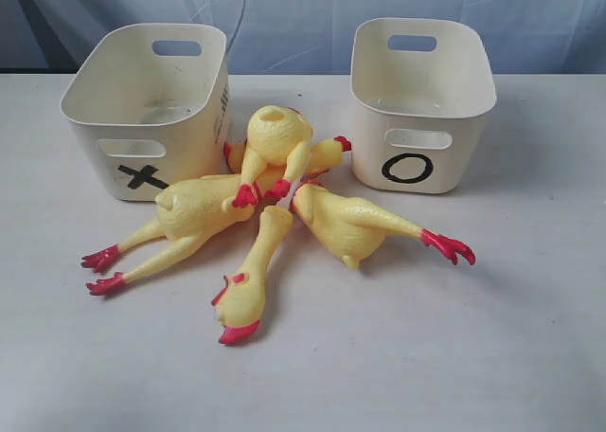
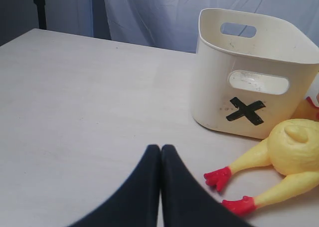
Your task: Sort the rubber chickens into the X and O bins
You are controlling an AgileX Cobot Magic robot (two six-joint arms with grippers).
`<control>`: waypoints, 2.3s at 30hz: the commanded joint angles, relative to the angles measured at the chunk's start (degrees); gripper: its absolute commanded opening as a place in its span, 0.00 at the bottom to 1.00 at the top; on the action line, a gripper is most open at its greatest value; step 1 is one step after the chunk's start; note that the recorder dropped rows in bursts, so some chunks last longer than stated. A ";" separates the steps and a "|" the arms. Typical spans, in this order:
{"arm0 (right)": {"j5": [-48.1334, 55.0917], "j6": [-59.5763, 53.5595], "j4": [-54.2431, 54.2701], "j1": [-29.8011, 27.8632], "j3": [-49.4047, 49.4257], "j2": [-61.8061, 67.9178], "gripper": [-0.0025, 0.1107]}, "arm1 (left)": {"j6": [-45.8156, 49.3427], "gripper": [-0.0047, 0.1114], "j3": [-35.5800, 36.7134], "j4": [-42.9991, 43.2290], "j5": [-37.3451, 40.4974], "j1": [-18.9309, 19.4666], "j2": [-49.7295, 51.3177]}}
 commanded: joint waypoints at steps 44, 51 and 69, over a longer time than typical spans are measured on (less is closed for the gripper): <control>28.24 -11.05 52.73 4.49 -62.53 62.10 0.01 | -0.05 0.04 -0.43 0.11 -0.45 -0.09 0.21; 49.25 -77.59 100.14 5.57 -62.53 70.98 0.01 | -0.05 0.04 -0.43 0.11 -0.45 -0.09 0.21; 13.25 -73.83 55.23 35.92 -78.52 91.05 0.78 | -0.05 0.04 -0.43 0.11 -0.45 -0.09 0.21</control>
